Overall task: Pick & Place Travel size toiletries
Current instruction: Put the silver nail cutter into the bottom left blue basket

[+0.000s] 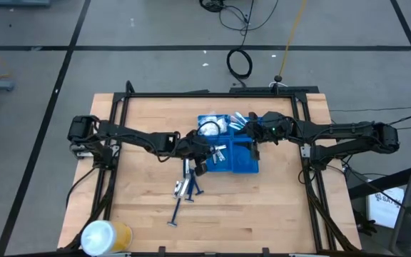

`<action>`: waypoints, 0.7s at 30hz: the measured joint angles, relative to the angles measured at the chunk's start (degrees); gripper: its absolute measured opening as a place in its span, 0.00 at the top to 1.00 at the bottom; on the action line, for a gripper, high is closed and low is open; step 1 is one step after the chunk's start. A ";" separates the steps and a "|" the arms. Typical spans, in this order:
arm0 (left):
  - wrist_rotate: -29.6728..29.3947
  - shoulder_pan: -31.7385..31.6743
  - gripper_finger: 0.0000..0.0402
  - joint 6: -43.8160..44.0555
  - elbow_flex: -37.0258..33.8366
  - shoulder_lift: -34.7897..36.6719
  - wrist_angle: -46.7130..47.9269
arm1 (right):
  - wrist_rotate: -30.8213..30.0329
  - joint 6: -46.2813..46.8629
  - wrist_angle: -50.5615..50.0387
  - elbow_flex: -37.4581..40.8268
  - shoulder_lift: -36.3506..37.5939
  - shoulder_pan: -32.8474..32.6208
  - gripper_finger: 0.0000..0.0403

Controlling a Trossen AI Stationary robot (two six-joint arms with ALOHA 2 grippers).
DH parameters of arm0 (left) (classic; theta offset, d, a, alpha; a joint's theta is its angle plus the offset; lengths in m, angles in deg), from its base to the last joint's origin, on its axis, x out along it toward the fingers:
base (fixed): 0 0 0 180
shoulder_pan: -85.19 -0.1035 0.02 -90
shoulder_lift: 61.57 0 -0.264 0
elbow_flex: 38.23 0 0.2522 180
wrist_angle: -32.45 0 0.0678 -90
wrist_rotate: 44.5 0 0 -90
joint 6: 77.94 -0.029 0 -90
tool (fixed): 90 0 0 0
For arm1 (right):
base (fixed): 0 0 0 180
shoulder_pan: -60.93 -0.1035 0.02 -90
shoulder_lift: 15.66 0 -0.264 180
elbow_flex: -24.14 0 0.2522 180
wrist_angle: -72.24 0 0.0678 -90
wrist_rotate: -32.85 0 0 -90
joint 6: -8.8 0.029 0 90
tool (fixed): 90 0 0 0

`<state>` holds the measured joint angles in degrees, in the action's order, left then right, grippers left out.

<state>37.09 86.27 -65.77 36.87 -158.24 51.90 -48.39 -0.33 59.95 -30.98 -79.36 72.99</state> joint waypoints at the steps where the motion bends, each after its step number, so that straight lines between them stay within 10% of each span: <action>1: 0.05 0.02 0.89 -0.05 0.00 -0.02 0.16 | -0.01 -0.02 0.05 0.01 0.00 0.00 0.58; 21: 2.50 -0.08 0.90 -2.81 0.02 -0.55 -12.35 | -0.15 -0.09 0.49 0.02 0.00 0.00 0.58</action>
<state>39.59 86.19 -68.59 36.89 -158.80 39.55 -48.53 -0.42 60.44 -30.97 -79.36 72.99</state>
